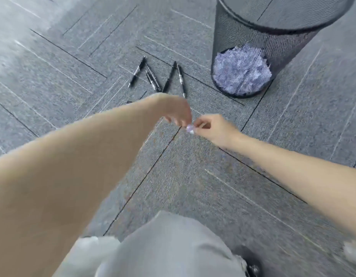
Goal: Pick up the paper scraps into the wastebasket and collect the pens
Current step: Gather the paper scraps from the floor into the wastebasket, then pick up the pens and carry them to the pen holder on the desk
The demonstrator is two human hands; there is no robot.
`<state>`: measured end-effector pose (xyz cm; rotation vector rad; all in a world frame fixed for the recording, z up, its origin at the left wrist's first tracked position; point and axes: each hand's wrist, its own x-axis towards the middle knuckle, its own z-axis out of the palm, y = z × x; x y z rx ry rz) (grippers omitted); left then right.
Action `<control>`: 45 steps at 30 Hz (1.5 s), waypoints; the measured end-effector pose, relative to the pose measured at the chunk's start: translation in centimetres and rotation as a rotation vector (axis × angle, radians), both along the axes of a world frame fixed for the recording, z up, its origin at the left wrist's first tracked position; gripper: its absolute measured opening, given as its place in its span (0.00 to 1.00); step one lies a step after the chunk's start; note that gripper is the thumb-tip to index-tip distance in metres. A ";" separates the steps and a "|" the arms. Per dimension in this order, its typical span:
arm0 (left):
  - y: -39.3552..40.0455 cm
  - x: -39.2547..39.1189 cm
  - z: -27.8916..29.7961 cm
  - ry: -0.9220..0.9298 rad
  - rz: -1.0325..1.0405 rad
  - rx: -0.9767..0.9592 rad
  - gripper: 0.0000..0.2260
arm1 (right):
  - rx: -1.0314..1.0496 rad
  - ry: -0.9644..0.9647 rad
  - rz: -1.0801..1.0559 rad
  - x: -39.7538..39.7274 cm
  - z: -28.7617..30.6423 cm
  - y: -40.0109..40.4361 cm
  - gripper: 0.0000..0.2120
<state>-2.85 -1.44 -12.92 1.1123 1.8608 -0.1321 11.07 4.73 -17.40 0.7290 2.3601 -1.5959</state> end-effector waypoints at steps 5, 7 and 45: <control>5.0 -0.1 5.2 0.185 0.136 0.526 0.11 | 0.120 0.305 -0.311 -1.7 6.9 3.5 0.05; 5.5 -0.1 6.9 -0.174 0.492 0.769 0.08 | 0.218 0.394 -0.372 -1.9 10.3 5.6 0.04; -6.9 -14.8 -5.2 0.244 0.185 0.176 0.21 | 0.433 -0.491 -0.157 -20.7 3.7 5.3 0.19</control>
